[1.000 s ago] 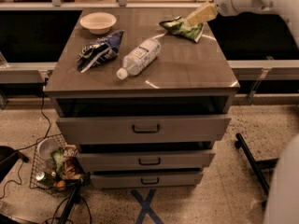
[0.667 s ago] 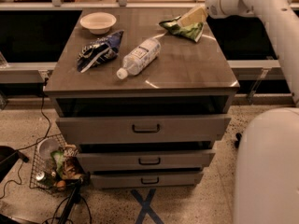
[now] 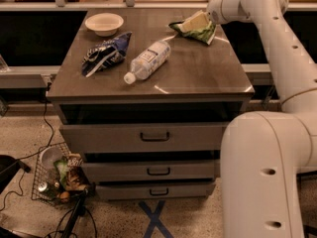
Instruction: Move green jalapeno chip bag near paper bowl
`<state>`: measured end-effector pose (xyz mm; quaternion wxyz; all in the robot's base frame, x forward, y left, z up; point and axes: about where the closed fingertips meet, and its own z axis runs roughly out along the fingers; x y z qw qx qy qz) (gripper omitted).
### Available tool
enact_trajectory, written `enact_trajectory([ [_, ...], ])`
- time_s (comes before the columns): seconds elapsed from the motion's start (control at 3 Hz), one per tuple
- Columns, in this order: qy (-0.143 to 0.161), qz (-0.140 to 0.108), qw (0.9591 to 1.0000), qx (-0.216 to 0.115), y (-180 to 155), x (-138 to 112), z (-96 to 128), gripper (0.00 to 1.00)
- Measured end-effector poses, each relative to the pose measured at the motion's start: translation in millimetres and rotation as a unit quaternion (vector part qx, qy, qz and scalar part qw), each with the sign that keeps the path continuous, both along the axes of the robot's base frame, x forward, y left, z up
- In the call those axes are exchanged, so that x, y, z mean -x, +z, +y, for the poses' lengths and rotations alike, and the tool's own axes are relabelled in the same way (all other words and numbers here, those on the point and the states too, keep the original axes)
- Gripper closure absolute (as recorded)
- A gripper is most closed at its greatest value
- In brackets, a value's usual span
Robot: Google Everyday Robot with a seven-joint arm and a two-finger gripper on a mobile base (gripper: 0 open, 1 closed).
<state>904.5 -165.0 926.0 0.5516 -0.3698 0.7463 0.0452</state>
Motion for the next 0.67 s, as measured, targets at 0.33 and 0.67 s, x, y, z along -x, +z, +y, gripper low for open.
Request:
enact_trajectory([
  [0.33,0.005,0.019,0.9997,-0.018,-17.1,-9.1,10.5,0.0],
  [0.67,0.006,0.039,0.9987,-0.032,-34.4,-15.7,20.8,0.0],
])
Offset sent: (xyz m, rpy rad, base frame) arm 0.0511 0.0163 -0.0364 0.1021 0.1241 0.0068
